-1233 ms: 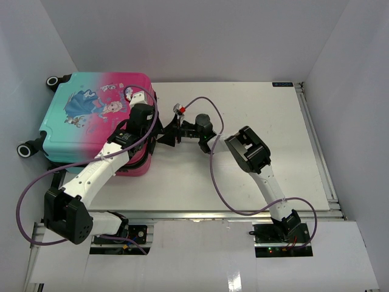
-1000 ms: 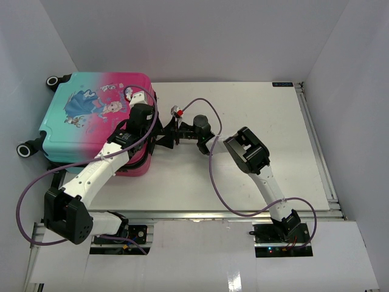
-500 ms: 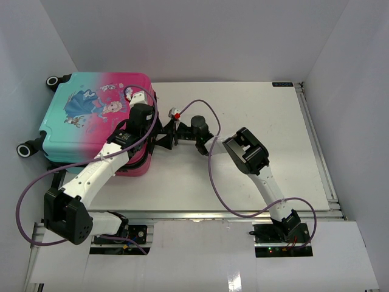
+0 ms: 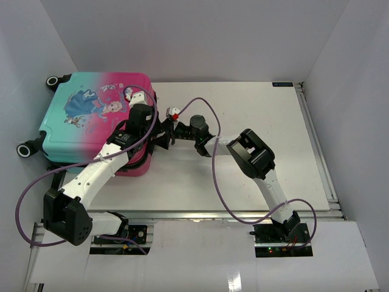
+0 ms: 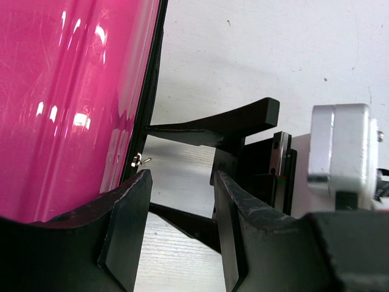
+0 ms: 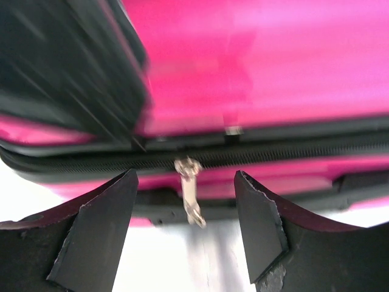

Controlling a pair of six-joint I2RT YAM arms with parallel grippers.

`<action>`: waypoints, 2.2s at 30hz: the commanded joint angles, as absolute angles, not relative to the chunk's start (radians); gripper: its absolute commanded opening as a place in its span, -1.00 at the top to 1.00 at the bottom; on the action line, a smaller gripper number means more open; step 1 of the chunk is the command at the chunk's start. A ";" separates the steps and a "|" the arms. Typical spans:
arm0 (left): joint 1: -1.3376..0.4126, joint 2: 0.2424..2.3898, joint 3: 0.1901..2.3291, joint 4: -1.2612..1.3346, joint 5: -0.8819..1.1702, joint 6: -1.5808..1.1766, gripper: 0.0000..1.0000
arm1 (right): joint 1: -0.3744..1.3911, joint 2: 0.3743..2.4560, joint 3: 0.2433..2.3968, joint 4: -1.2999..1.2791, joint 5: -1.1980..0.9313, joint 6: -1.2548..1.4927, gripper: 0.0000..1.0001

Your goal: Pack the luggage

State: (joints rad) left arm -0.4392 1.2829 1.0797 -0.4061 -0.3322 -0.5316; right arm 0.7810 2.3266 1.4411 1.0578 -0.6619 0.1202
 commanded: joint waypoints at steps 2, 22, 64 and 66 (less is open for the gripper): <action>-0.393 1.230 1.061 -0.448 -0.408 -0.494 -0.14 | 0.792 2.307 1.483 1.109 -0.672 0.111 -0.43; -0.393 1.215 1.068 -0.442 -0.411 -0.488 -0.14 | 0.793 2.407 1.545 1.073 -0.636 0.101 -0.31; -0.373 1.146 0.990 -0.437 -0.528 -0.534 -0.01 | 0.683 2.520 1.863 0.839 -0.515 0.227 0.84; -0.370 1.145 0.980 -0.435 -0.526 -0.540 -0.02 | 0.680 2.563 1.941 0.803 -0.537 0.226 0.84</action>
State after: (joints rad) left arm -0.4152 1.1606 1.0194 -0.3584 -0.3960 -0.5493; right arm 0.7201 2.5007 1.7741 0.8467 -0.5980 0.2244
